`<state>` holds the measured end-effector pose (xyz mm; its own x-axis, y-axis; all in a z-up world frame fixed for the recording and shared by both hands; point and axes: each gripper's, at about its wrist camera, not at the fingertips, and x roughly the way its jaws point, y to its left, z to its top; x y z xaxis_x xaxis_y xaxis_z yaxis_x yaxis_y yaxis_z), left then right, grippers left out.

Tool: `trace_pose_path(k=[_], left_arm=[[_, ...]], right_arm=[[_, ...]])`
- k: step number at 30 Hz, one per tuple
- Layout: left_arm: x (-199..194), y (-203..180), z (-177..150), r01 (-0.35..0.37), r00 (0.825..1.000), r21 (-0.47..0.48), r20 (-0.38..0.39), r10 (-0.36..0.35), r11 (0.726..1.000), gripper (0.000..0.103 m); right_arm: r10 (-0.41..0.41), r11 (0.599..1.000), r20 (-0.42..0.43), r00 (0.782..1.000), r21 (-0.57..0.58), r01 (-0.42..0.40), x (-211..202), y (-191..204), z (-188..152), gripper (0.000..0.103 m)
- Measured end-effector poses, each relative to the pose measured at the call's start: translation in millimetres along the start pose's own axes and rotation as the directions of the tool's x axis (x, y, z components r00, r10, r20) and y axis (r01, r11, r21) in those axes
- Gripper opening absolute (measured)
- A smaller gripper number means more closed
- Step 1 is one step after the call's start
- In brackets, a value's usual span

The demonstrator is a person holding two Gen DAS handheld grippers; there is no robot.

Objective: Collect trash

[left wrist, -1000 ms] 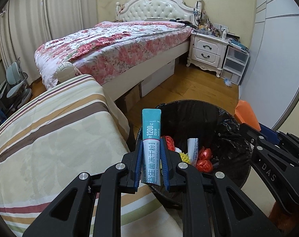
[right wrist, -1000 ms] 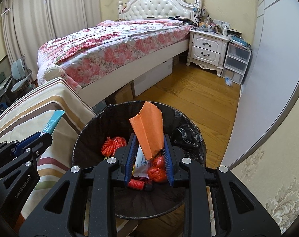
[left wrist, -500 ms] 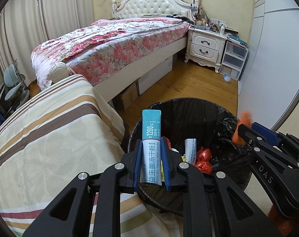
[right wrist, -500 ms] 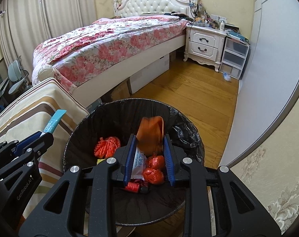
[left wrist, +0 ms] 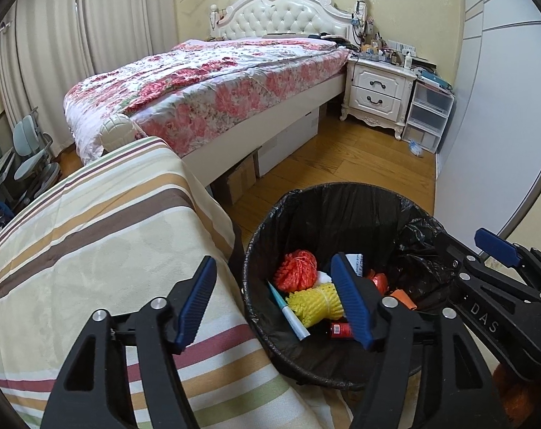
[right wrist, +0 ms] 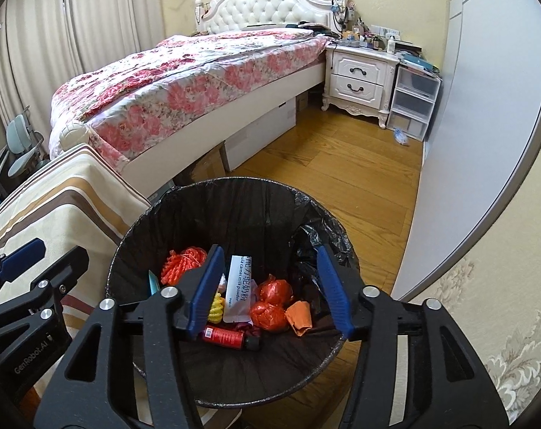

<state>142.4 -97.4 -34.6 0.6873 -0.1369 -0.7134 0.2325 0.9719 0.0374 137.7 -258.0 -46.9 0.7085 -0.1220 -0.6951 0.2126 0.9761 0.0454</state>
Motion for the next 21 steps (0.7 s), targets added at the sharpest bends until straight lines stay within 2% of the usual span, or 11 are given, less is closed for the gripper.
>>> trace_pose_path(k=[3,8,21], left_arm=[[-6,5,0,-0.009,1.0,-0.015,0.014,0.009,1.0,0.07],[-16,17,-3,-0.028,0.999,-0.04,0.031,0.029,0.999,0.075],[-55,37,-20,-0.066,0.992,-0.058,0.101,0.072,0.996,0.082]], right_arm=[[-0.013,1.0,0.014,1.0,0.003,0.013,-6,1,-1,0.068],[-0.028,1.0,0.032,0.999,0.001,0.028,-16,3,-3,0.077],[-0.031,0.998,0.072,0.997,-0.051,0.034,-51,26,-18,0.086]])
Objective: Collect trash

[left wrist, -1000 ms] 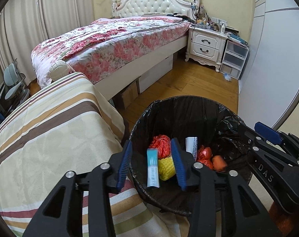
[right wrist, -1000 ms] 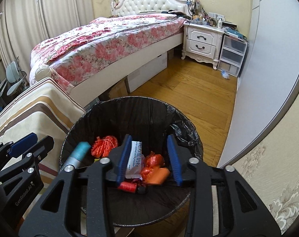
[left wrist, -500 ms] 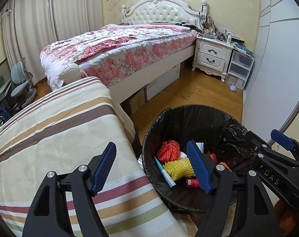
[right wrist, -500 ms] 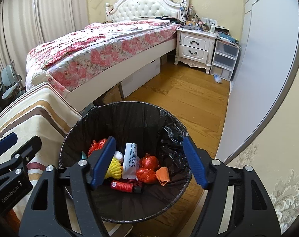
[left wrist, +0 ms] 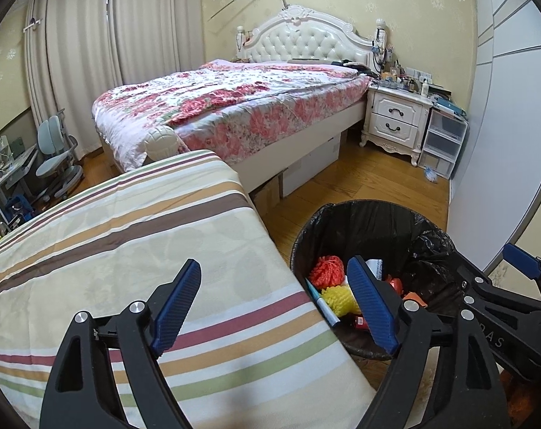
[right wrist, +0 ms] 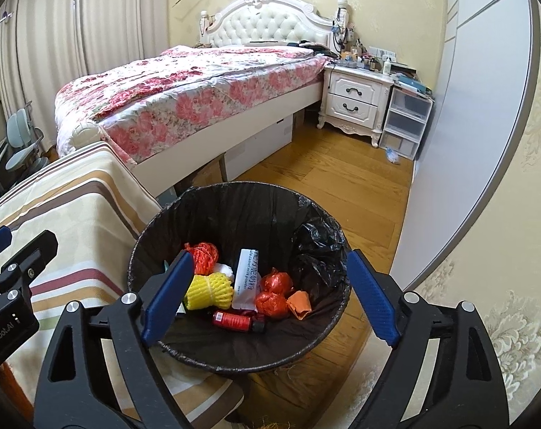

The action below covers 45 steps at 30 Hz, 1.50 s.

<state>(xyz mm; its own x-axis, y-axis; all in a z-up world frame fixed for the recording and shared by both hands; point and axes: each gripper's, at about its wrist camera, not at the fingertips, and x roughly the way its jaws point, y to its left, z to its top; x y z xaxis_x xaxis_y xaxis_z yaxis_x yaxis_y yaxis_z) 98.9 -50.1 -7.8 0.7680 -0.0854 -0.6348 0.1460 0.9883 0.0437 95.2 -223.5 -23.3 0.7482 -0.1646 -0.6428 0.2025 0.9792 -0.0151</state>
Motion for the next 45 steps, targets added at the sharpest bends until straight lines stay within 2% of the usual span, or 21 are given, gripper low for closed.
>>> trace_pose_path(k=[18,45], left_arm=[[-54,24,-17,-0.021,0.997,-0.043,0.068,0.023,0.999,0.084],[-78,37,-35,-0.026,0.997,-0.074,0.077,0.032,0.997,0.084]], right_arm=[[0.031,0.999,0.076,0.997,-0.033,-0.028,-54,20,-9,0.087],[0.052,0.996,0.111,0.992,-0.077,-0.043,-86,36,-25,0.087]])
